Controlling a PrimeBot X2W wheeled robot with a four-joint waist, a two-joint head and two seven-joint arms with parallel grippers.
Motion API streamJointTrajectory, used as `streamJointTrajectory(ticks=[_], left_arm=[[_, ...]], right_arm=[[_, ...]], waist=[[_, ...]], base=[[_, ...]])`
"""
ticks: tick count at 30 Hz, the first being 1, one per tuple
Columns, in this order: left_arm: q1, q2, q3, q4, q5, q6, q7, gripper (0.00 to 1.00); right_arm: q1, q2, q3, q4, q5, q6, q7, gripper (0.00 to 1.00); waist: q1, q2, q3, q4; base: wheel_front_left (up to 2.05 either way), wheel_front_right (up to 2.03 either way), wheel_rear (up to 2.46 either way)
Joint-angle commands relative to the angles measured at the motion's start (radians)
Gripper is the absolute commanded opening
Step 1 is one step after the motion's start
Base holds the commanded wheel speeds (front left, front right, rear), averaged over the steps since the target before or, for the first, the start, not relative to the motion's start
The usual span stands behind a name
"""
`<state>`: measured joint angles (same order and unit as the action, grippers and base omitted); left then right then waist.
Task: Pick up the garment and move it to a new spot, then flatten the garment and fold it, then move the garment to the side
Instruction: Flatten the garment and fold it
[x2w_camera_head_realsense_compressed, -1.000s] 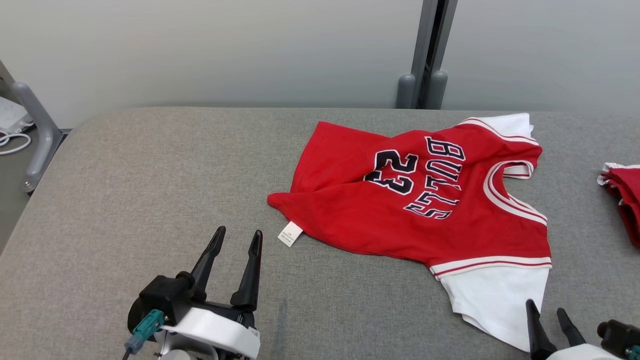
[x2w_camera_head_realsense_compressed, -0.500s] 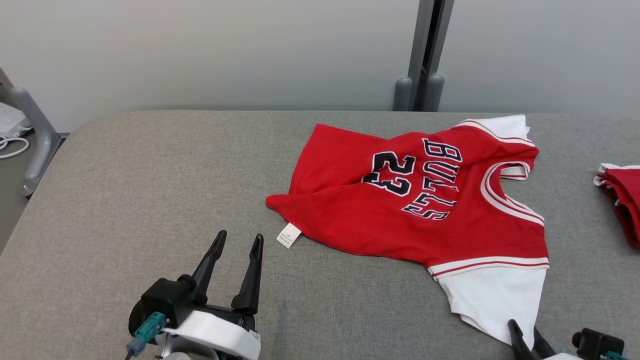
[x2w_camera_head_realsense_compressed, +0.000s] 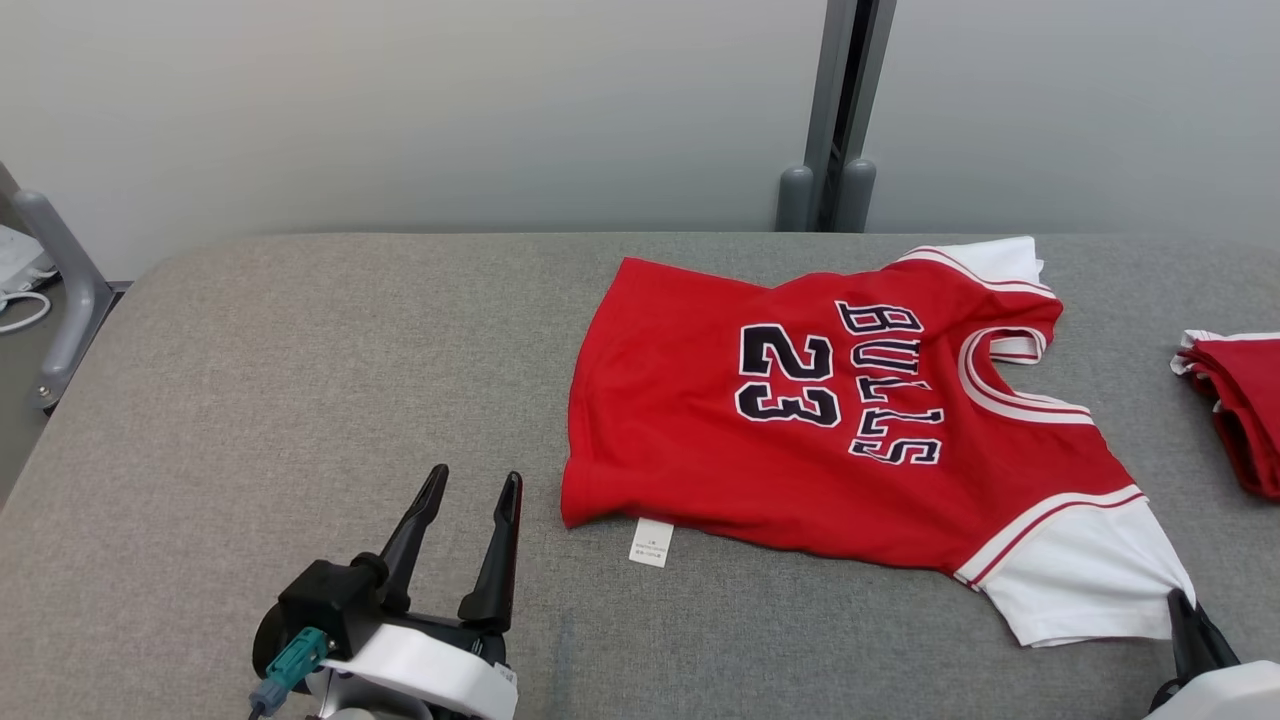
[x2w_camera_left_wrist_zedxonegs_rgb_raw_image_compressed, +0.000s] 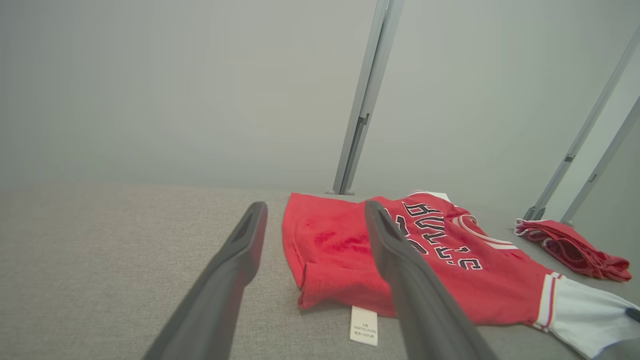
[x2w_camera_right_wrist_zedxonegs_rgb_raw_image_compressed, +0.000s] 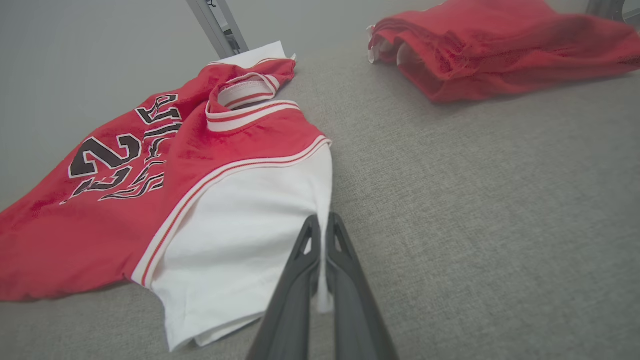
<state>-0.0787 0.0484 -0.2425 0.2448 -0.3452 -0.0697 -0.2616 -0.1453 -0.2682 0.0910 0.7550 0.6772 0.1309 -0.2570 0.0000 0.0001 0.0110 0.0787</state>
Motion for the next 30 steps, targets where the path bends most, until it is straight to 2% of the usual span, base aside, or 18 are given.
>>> streamJointTrajectory(ticks=[1, 3, 4, 5, 6, 13, 16, 22, 26, 30], left_arm=[[0.007, 0.004, 0.001, -0.001, -0.004, -0.002, -0.003, 1.0], [0.009, 0.004, -0.002, 0.001, -0.005, -0.002, -0.003, 1.0], [0.01, 0.004, -0.002, 0.001, -0.005, -0.002, -0.003, 1.0], [0.011, 0.004, -0.003, 0.001, -0.005, -0.003, -0.003, 1.0], [0.012, 0.004, -0.004, 0.003, -0.005, -0.004, -0.003, 1.0], [0.015, 0.004, -0.006, 0.006, 0.001, -0.008, -0.003, 1.0], [0.017, 0.004, -0.003, 0.007, 0.007, -0.01, -0.003, 1.0], [0.009, 0.004, 0.001, 0.008, 0.012, -0.01, -0.003, 1.0], [0.001, 0.004, -0.009, 0.024, 0.01, -0.012, -0.003, 1.0], [-0.031, 0.004, -0.064, 0.129, 0.035, -0.028, -0.003, 1.0]], right_arm=[[-0.005, -0.004, -0.008, 0.006, -0.008, 0.0, -0.007, 0.0], [-0.003, -0.004, -0.021, 0.019, -0.008, 0.0, -0.005, 0.0], [-0.003, 0.0, -0.02, 0.023, -0.004, 0.0, 0.001, 0.05], [-0.003, 0.003, -0.015, 0.026, -0.005, 0.0, 0.009, 0.79], [-0.004, 0.008, -0.012, 0.027, -0.001, 0.0, 0.012, 1.0], [-0.023, 0.004, 0.006, -0.005, -0.042, 0.0, -0.002, 1.0], [-0.035, 0.002, 0.009, -0.076, -0.074, 0.0, -0.008, 1.0], [0.003, 0.03, -0.003, -0.305, -0.153, 0.0, -0.009, 1.0], [0.029, 0.052, -0.013, -0.366, -0.175, 0.0, -0.009, 1.0], [0.037, 0.059, -0.017, -0.391, -0.18, 0.0, -0.009, 1.0]], waist=[[0.0, -0.0001, -0.003, -0.003], [0.0, -0.0001, -0.009, -0.008], [0.0, -0.0001, -0.01, -0.009], [0.0, -0.0001, -0.011, -0.01], [0.0, -0.0001, -0.012, -0.011], [0.0, -0.0001, -0.018, -0.013], [0.0, -0.0001, -0.021, -0.015], [0.0, -0.0001, -0.015, -0.016], [0.0, -0.0001, -0.005, -0.018], [0.0, -0.0001, 0.023, -0.031]], base=[[0.0, 0.0, 0.0], [0.0, 0.0, 0.0], [0.0, 0.0, 0.0], [0.0, 0.0, 0.0], [0.0, 0.0, 0.0], [0.0, 0.0, 0.0], [0.0, 0.0, 0.0], [0.0, 0.0, 0.0], [0.0, 0.0, 0.0], [0.0, 0.0, 0.0]])
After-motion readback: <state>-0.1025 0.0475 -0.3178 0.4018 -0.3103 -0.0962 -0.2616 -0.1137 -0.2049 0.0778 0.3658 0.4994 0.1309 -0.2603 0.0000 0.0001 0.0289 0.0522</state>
